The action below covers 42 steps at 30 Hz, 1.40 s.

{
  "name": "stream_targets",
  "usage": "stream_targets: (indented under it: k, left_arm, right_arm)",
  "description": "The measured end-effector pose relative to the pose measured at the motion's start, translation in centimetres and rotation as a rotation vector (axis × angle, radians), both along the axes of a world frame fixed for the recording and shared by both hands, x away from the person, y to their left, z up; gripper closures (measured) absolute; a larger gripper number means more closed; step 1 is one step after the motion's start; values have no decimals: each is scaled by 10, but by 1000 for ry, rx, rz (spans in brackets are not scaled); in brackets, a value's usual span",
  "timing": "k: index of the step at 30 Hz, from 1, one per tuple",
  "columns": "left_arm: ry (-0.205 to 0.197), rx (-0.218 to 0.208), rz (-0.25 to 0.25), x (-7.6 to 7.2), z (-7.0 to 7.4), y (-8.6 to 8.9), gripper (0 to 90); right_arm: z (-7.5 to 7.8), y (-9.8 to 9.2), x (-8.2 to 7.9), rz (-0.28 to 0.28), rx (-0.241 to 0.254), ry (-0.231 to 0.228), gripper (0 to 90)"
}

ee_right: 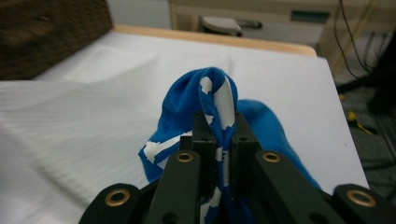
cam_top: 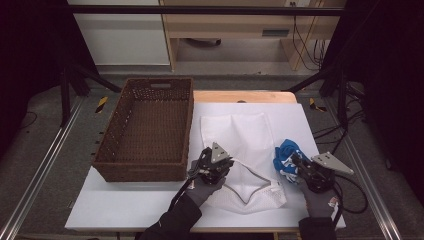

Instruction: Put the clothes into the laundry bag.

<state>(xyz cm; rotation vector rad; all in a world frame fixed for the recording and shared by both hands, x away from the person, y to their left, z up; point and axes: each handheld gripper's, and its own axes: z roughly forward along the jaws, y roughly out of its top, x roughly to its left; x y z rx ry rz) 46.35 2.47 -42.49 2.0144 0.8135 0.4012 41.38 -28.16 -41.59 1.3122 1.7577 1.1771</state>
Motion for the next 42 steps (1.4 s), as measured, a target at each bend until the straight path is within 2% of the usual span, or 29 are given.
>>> stream_targets:
  k: [1, 4, 6, 7, 9, 11, 12, 15, 16, 17, 20, 23, 24, 27, 28, 29, 30, 31, 32, 33, 35, 38, 39, 40, 42]
  left_arm:
    - [0, 0, 0, 0, 0, 0, 874]
    - [4, -1, 5, 1, 1, -1, 874]
    - [8, -2, 8, 1, 2, -2, 875]
    - [11, -5, 8, 1, 3, -3, 875]
    - [9, -2, 4, 0, 4, -5, 875]
    - [8, -4, 5, 0, 5, -7, 875]
    - [8, -4, 5, 0, 5, -7, 876]
    - [11, -10, 9, 0, 8, -8, 876]
    - [9, -12, 11, -1, 9, -10, 877]
    - [9, -12, 11, -1, 9, -10, 878]
    - [8, -17, 12, -2, 9, -10, 878]
    - [4, -24, 10, -4, 8, -10, 878]
    - [6, -23, 11, -5, 7, -8, 878]
    - [11, -23, 11, -5, 4, -7, 878]
    - [17, -28, 14, -5, 0, -5, 878]
    - [17, -28, 14, -5, 0, -5, 877]
    - [17, -30, 15, -5, -2, -4, 876]
    - [20, -31, 16, -5, -3, -2, 876]
    - [17, -32, 19, -4, -4, 0, 875]
    - [17, -32, 19, -4, -4, 0, 876]
    - [21, -39, 24, -4, -4, 2, 875]
    - [24, -37, 24, -3, -5, 3, 875]
    - [24, -38, 23, -4, -5, 3, 875]
    - [24, -34, 21, -4, -5, 3, 874]
    - [24, -34, 21, -5, -5, 3, 874]
  right_arm:
    - [0, 0, 0, 0, 0, 0, 846]
    - [12, 7, -20, 93, 10, -26, 843]
    - [12, 20, -34, 170, 19, -38, 841]
    - [12, 20, -34, 170, 19, -38, 841]
    - [10, 33, -38, 219, 13, -29, 840]
    - [4, 56, -36, 283, -2, -5, 838]
    - [4, 56, -36, 283, -2, -5, 838]
    - [-7, 78, -31, 345, -28, 33, 837]
    - [-16, 92, -26, 376, -46, 68, 833]
    - [-16, 92, -26, 376, -46, 68, 833]
    - [-33, 111, -16, 406, -78, 123, 822]
    - [-47, 124, -6, 388, -116, 160, 801]
    - [-55, 129, 1, 356, -139, 167, 774]
    - [-63, 133, 6, 327, -172, 177, 738]
    - [-67, 135, 9, 322, -173, 178, 699]
    - [-67, 135, 9, 322, -173, 178, 699]
    - [-65, 135, 7, 340, -140, 196, 608]
    - [-65, 135, 7, 340, -140, 196, 608]
    - [-60, 131, 3, 371, -114, 189, 548]
    - [-60, 131, 3, 371, -114, 189, 548]
    - [-49, 122, -6, 388, -69, 151, 475]
    - [-29, 106, -18, 379, -15, 84, 406]
    - [-23, 100, -21, 365, -9, 64, 397]
    - [-13, 87, -19, 303, -13, 30, 378]
    - [-10, 73, -9, 202, -52, 26, 333]
